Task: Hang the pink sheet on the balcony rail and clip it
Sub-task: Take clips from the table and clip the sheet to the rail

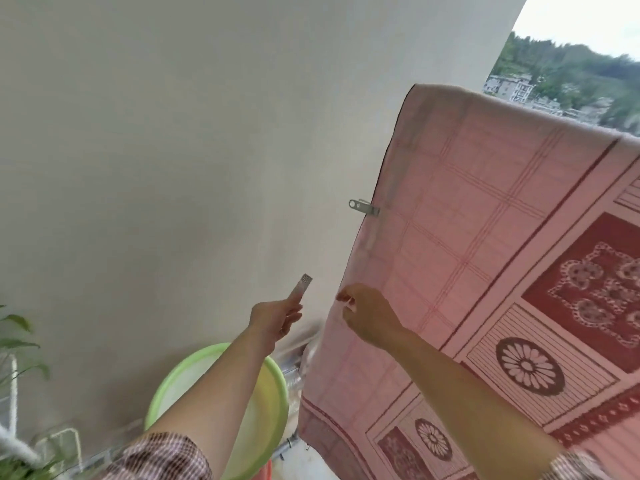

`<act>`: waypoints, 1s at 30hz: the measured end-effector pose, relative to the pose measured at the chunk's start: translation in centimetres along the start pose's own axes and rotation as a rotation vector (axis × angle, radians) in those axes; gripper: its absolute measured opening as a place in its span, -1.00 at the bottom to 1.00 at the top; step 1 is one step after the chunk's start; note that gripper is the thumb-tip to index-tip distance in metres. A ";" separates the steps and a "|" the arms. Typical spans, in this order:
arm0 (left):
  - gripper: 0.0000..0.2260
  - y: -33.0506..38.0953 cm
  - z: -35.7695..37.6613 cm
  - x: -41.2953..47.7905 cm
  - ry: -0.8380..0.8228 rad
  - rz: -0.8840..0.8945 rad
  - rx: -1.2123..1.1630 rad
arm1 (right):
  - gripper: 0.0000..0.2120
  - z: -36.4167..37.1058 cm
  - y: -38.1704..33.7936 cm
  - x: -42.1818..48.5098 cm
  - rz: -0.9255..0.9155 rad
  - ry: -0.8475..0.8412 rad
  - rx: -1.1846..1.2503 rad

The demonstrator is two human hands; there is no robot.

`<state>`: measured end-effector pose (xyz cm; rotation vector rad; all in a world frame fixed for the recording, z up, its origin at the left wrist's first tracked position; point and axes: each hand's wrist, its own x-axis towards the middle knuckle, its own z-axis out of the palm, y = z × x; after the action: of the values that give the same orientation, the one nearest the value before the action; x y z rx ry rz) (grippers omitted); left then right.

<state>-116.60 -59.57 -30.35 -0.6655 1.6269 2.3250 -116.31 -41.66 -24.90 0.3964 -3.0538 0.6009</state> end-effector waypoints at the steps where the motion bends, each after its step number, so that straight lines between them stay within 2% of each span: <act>1: -0.62 0.3 -0.1 1.8 0.003 -0.018 0.010 | -0.69 0.0 -0.2 1.3 -0.023 -0.015 -0.118; 2: -0.58 0.6 0.0 3.2 -0.002 -0.047 0.014 | -0.69 0.1 -0.5 2.5 -0.080 -0.029 -0.272; 5: -0.61 0.7 0.4 7.5 -0.020 -0.124 0.025 | -0.77 0.5 -1.1 5.8 -0.257 -0.056 -0.662; 9: -0.48 -0.5 2.4 11.6 -0.058 -0.219 0.061 | -0.81 0.7 -1.3 9.6 -0.318 -0.135 -0.907; 11: -0.50 -1.2 3.7 12.8 -0.084 -0.240 0.057 | -0.87 0.6 -1.5 11.4 -0.353 -0.148 -0.975; 12: -0.55 -1.5 4.3 13.2 -0.100 -0.236 0.049 | -0.90 0.5 -1.7 12.3 -0.331 -0.207 -1.001; 14: -0.67 -2.1 5.5 13.6 -0.136 -0.235 0.038 | -0.83 0.8 -1.7 14.0 -0.227 -0.365 -1.015; 16: -0.72 -2.8 6.6 13.8 -0.159 -0.257 0.056 | -0.83 0.6 -1.9 15.4 -0.142 -0.446 -1.024; 21: -0.50 -5.1 7.6 15.5 -0.196 -0.299 0.088 | -0.93 0.6 -1.9 18.1 0.094 -0.674 -1.079; 23: -0.48 -5.4 7.5 16.0 -0.206 -0.318 0.083 | -0.72 0.9 -1.7 19.1 0.210 -0.769 -1.081; 26: -0.46 -5.7 7.6 16.6 -0.233 -0.360 0.026 | -0.60 1.2 -1.3 19.8 0.327 -0.851 -1.043; 28: -0.55 -6.0 7.6 16.9 -0.240 -0.384 -0.015 | -0.64 1.2 -1.0 20.0 0.377 -0.893 -0.982; 30: -0.69 -6.3 7.5 17.0 -0.263 -0.404 -0.048 | -0.81 1.2 -0.3 20.3 0.409 -0.913 -0.872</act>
<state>-130.46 -51.54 -41.72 -0.6016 1.1985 2.0597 -135.84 -47.40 -24.87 -0.0213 -3.7444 -1.2761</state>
